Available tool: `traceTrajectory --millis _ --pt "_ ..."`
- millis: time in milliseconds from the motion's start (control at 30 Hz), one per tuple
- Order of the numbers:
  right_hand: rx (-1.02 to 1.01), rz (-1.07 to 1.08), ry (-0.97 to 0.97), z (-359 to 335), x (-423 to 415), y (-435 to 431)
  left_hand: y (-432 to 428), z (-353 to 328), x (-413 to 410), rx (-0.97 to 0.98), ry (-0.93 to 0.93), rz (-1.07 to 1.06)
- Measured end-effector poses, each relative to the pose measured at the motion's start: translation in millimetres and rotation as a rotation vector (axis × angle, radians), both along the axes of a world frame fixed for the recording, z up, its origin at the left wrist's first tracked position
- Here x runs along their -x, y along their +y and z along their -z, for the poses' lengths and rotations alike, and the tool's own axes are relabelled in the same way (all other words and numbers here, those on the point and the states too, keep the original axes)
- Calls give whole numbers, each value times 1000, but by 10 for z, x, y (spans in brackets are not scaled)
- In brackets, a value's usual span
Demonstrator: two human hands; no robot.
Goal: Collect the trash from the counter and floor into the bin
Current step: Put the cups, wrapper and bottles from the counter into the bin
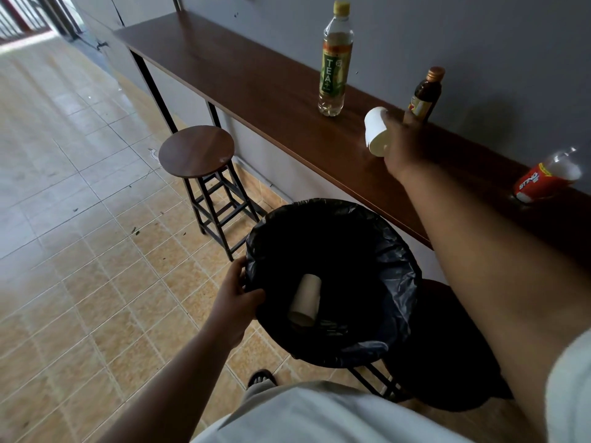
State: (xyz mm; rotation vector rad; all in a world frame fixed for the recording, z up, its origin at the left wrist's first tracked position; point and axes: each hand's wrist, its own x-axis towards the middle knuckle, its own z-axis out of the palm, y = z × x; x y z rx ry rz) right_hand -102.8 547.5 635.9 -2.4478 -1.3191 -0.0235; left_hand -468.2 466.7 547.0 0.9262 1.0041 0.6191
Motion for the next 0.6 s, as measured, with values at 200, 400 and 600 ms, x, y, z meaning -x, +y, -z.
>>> traceTrajectory --millis 200,400,600 --pt "21 84 8 -41 -47 181 49 -17 -10 14 -30 -22" --pt "-147 -90 60 -222 86 -77 115 -33 -35 7 -16 -22" --pt "-326 -399 109 -121 629 -677 136 -65 -50 -9 -14 -14"
